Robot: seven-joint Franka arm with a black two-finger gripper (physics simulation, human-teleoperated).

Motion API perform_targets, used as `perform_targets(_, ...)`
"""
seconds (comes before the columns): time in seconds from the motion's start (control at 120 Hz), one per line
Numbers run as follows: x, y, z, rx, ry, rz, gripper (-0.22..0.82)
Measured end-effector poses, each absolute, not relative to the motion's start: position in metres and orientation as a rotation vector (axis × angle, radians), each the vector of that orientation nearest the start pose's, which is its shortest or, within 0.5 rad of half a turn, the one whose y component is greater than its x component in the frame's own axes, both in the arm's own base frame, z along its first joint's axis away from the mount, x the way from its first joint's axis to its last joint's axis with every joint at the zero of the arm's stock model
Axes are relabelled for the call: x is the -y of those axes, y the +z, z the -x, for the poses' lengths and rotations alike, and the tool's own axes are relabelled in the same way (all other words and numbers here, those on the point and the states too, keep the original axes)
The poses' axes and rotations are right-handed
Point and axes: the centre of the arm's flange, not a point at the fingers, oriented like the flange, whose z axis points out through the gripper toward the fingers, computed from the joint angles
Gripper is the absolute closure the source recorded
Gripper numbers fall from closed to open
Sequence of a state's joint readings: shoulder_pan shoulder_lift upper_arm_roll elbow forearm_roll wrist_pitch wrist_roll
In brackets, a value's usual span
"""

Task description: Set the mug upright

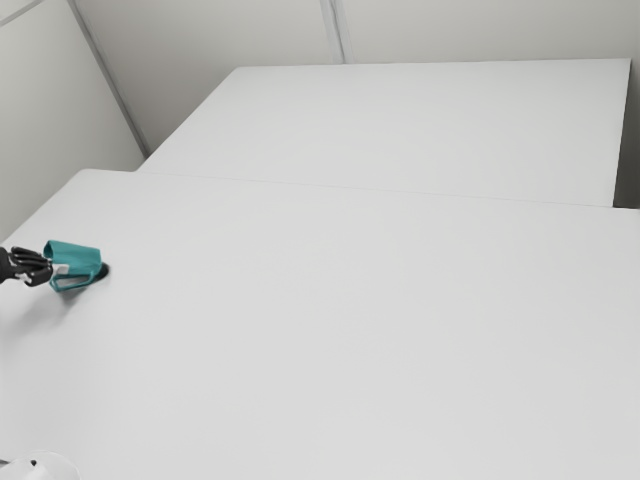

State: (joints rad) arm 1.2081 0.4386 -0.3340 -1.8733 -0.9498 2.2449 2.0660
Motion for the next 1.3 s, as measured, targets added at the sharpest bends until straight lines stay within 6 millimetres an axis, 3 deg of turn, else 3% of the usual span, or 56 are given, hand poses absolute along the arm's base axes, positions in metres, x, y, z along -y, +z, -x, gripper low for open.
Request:
perform_targets(0.233,-0.475,0.311,-0.429,-0.791,-1.323,2.888,0.77)
perform_targets(0.392,-0.466,0.328,-0.440,-0.821,-1.305,2.865,0.78)
perform_targets(0.467,-0.450,0.345,-0.453,-0.867,-1.281,2.846,0.78)
perform_targets(0.533,-0.422,0.365,-0.469,-0.954,-1.192,2.839,0.78)
perform_targets(0.675,-0.341,0.406,-0.498,-1.196,-0.906,2.823,0.79)
perform_targets(0.825,-0.256,0.433,-0.530,-1.392,-0.588,2.817,0.79)
perform_targets(0.967,-0.188,0.427,-0.553,-1.422,-0.351,2.853,0.79)
perform_targets(1.108,-0.147,0.417,-0.567,-1.322,-0.225,2.905,0.79)
perform_targets(1.3,-0.104,0.417,-0.579,-1.157,-0.177,2.931,0.79)
